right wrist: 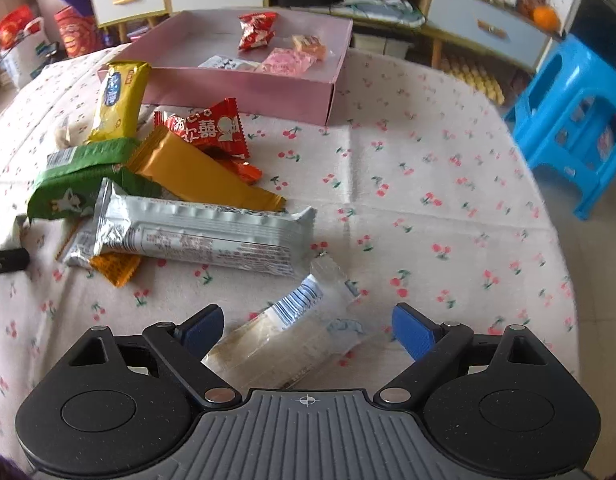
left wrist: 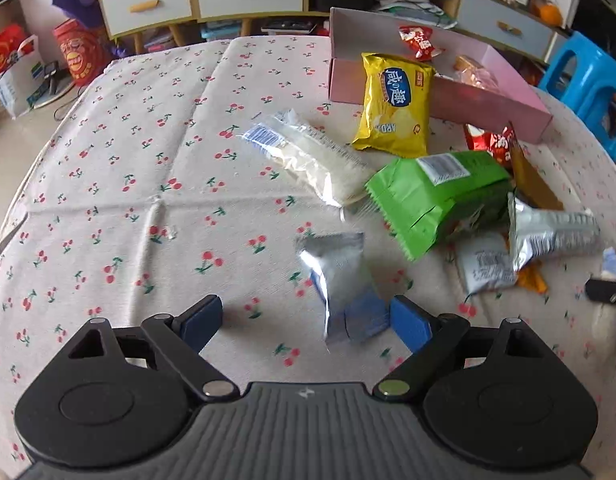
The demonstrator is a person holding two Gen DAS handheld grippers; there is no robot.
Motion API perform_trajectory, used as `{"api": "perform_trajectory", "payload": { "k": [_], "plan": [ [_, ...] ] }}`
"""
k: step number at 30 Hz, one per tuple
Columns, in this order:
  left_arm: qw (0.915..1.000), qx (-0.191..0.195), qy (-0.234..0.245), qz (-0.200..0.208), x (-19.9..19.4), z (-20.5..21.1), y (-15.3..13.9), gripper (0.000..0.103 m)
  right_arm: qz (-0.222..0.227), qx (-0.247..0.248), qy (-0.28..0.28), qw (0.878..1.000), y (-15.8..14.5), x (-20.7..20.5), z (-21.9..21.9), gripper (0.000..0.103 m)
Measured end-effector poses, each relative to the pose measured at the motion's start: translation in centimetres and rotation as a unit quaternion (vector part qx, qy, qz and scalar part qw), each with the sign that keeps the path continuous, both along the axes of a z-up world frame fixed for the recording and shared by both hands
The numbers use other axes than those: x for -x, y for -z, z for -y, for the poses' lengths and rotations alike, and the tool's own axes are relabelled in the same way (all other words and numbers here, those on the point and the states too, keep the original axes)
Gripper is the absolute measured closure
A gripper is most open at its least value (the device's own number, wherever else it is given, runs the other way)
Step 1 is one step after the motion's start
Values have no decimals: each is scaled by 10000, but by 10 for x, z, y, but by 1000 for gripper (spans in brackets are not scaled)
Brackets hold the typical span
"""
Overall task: Organize snacks
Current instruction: 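Move both tools back to the pile toward the silver and clear packets, then grasp the silver foil packet with the left tool while the right tool grasps the clear stick packet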
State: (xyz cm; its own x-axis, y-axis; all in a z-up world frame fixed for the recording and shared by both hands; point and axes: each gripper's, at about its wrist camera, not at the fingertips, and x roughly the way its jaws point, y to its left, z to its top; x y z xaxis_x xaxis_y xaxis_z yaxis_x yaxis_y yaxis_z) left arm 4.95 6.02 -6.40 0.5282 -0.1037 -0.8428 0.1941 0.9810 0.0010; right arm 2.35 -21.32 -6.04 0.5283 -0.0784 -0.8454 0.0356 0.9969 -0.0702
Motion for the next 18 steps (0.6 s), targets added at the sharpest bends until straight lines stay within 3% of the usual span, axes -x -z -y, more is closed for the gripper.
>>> {"api": "perform_trajectory", "payload": {
  "k": [3, 11, 15, 18],
  "plan": [
    [9999, 79, 70, 110, 7, -10, -2, 18, 193, 94, -151, 9997, -6, 10, 7, 10],
    [9980, 537, 258, 217, 5, -2, -6, 27, -33, -828, -72, 9965, -7, 20, 17, 10],
    [9979, 525, 259, 291, 1, 3, -3, 30, -199, -1272, -16, 9917, 0, 18, 13, 10],
    [9981, 433, 257, 360, 0, 4, -3, 37, -147, -1194, -56, 9927, 2, 17, 8, 11]
  ]
}}
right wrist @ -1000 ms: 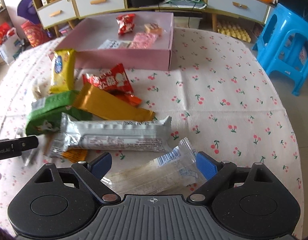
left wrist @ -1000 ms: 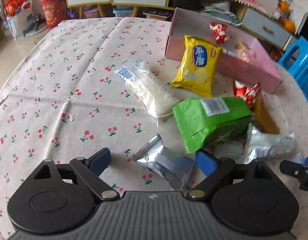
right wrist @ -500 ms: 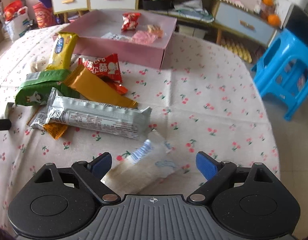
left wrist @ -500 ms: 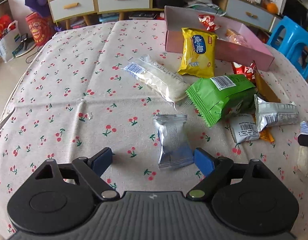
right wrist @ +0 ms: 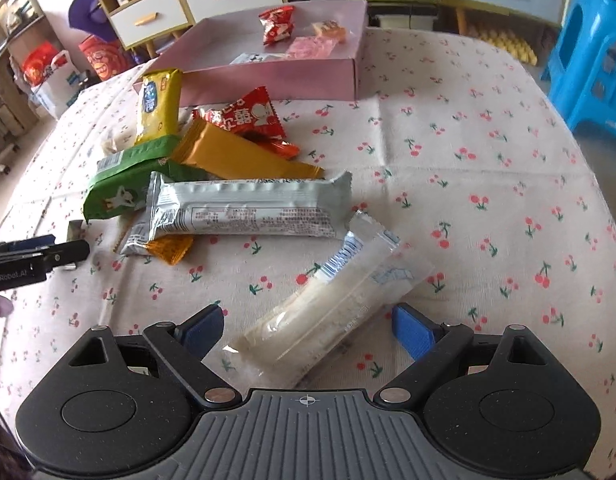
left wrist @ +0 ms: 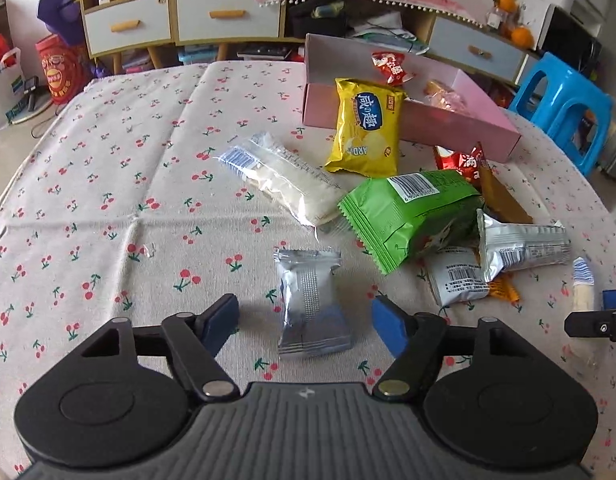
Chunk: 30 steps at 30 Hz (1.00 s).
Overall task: Organize snacks
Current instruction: 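Grasp the silver foil packet with the left tool while the right tool grasps the clear stick packet, then carry both held packets into the pink box and open both tools to release them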
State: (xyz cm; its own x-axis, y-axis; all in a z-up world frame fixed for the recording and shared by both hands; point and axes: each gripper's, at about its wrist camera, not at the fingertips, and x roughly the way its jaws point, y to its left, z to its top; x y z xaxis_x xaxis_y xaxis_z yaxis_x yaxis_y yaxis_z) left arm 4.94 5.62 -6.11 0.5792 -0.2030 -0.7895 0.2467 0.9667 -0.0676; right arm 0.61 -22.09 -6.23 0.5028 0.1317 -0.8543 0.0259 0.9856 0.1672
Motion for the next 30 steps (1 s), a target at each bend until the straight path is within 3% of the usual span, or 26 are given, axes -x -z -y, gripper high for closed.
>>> {"api": "perform_trajectory", "payload": {
  "k": [4, 7, 12, 18, 30],
  "plan": [
    [9999, -91, 16, 54, -1, 2, -1, 50, 78, 228, -7, 9997, 2, 0, -4, 14],
    [9998, -191, 40, 94, 0, 3, -1, 56, 144, 525, -47, 9985, 2, 1, -8, 24],
    [9997, -207, 69, 98, 1, 4, -2, 72, 239, 692, -45, 9973, 1, 1, -8, 50],
    [9999, -111, 83, 24, 2, 3, -4, 76, 223, 641, 79, 9977, -3, -1, -3, 64],
    [9998, 168, -1, -44, 3, -1, -18, 78, 321, 265, 251, 9988, -18, 1, 10, 81]
  ]
}}
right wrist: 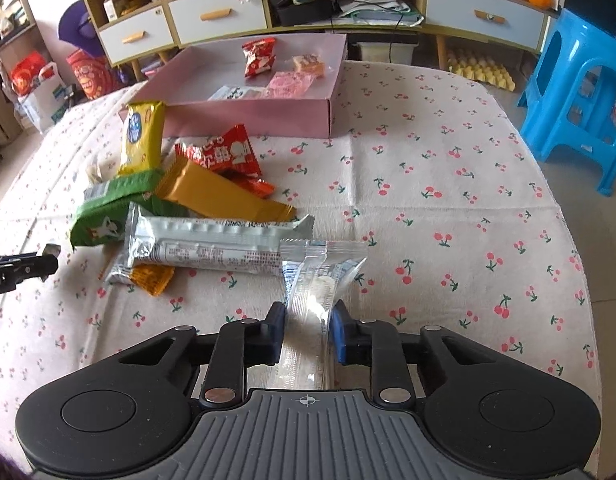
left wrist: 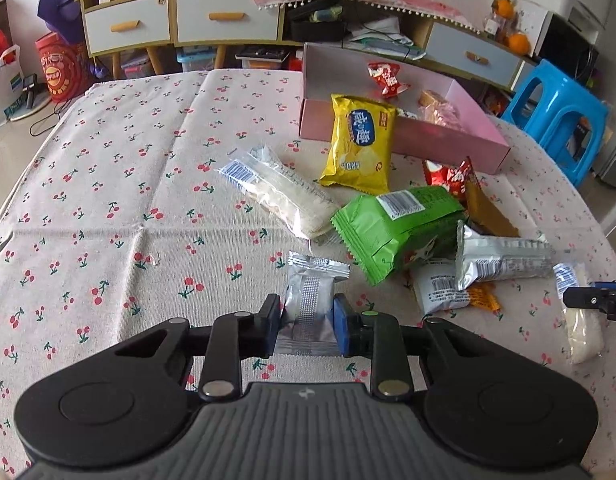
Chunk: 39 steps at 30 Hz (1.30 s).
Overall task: Organize snacks
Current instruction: 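Carry both held packets into the pink box and open both tools to release them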
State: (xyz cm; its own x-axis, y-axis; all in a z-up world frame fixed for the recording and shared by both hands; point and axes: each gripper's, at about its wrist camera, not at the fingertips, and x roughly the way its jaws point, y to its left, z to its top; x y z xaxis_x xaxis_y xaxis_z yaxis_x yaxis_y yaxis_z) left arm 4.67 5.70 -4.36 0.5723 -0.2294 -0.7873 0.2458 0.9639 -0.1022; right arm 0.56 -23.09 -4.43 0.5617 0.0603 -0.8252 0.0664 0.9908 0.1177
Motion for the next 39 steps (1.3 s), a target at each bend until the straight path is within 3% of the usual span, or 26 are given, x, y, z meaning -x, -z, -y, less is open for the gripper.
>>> {"api": "perform_trajectory", "payload": {
  "k": [9, 23, 31, 39],
  "plan": [
    [9998, 180, -27, 44, 0, 1, -13, 78, 68, -51, 156, 9998, -10, 1, 7, 82],
    [9978, 591, -68, 286, -13, 23, -44, 78, 636, -631, 574, 9943, -59, -21, 17, 82],
    [9952, 795, -150, 554, -32, 40, -65, 78, 906, -1256, 767, 9849, -83, -52, 7, 82],
    [9954, 550, 77, 779, -95, 55, -71, 78, 838, -1570, 616, 9821, -94, -120, -6, 82]
  ]
}}
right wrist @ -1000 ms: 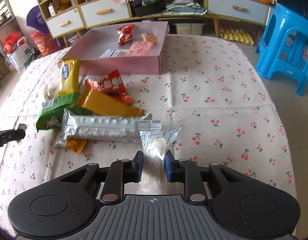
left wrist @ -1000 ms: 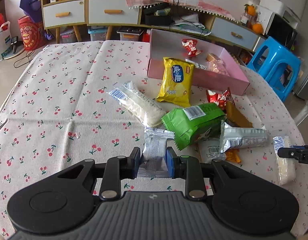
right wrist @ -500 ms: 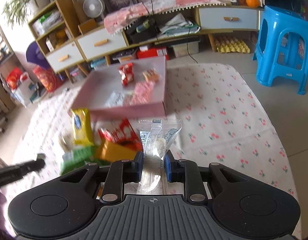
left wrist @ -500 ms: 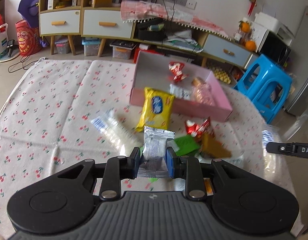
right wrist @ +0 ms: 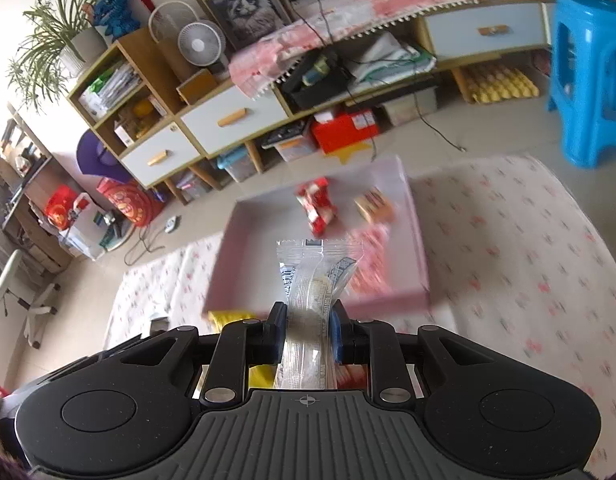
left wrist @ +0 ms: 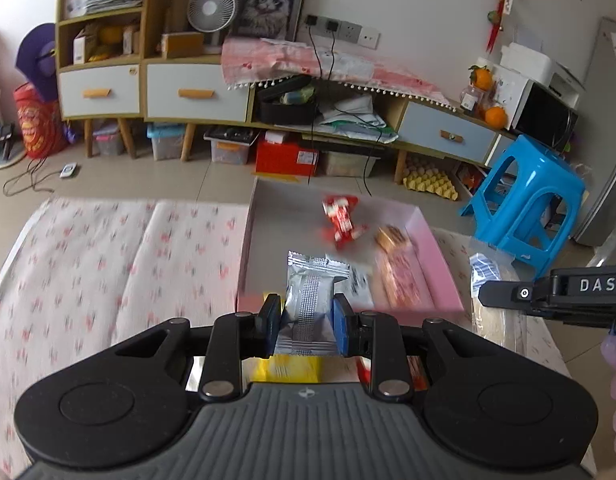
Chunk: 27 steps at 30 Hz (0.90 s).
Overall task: Organize snacks
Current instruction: 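Carry both held packets into the pink box and open both tools to release them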
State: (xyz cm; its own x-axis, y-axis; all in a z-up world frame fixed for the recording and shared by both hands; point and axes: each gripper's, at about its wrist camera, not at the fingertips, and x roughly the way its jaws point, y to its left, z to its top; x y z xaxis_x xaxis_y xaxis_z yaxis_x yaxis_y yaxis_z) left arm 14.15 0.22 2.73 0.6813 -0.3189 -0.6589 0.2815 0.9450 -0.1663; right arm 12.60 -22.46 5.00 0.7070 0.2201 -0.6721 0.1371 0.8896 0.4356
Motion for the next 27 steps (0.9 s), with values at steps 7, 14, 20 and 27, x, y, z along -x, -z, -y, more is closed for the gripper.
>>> {"api": "perform_trajectory", "payload": {
  "k": [7, 14, 20, 27],
  "plan": [
    [9995, -112, 283, -111, -57, 8, 26, 78, 75, 220, -191, 9995, 8, -74, -9, 82],
    [9947, -484, 898, -154, -86, 24, 52, 78, 231, 476, -472, 9975, 24, -141, -22, 82],
    [9901, -740, 1167, -254, -91, 21, 66, 78, 151, 694, -800, 9943, 56, -181, -40, 82],
    [9839, -967, 1493, -188, -88, 24, 67, 78, 19, 695, -1088, 9916, 83, -206, -58, 82]
  ]
}}
